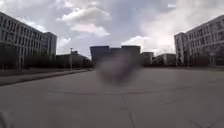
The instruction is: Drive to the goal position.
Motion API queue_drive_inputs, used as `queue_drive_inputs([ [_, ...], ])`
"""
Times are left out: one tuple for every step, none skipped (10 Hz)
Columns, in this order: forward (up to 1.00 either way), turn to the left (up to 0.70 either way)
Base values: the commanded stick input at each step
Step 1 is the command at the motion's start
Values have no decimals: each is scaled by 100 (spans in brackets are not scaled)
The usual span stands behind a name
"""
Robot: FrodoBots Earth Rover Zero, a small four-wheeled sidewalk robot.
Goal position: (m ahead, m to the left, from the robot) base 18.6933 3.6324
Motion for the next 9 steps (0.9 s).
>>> queue_drive_inputs([
  [70, 0],
  [70, 0],
  [70, 0],
  [70, 0],
  [70, 0],
  [70, 0],
  [70, 0],
  [70, 0],
  [70, 0],
])
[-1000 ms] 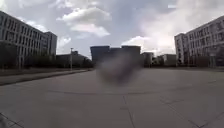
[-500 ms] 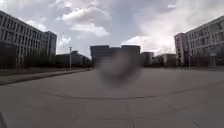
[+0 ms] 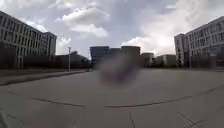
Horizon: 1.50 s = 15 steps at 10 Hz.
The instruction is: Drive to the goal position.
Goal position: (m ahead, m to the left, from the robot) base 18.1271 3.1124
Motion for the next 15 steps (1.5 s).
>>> queue_drive_inputs([
  [70, 0],
  [70, 0],
  [70, 0],
  [70, 0],
  [70, 0],
  [70, 0],
  [70, 0],
  [70, 0],
  [70, 0],
  [70, 0],
  [70, 0],
  [70, 0],
  [70, 0],
  [70, 0],
  [70, 0],
])
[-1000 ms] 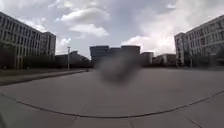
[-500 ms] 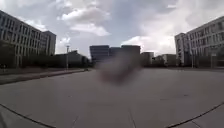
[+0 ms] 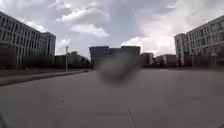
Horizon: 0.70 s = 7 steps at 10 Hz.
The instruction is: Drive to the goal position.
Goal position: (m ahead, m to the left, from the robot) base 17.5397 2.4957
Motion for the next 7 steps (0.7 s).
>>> queue_drive_inputs([
  [70, 0],
  [70, 0],
  [70, 0],
  [70, 0],
  [70, 0],
  [70, 0],
  [70, 0],
])
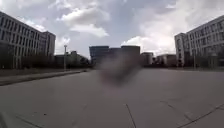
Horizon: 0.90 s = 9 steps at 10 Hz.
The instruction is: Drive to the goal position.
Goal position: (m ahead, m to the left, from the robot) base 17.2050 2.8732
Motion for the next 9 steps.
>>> queue_drive_inputs([
  [70, 0],
  [70, 0],
  [70, 0],
  [70, 0],
  [70, 0],
  [70, 0],
  [70, 0],
  [70, 0],
  [70, 0],
])
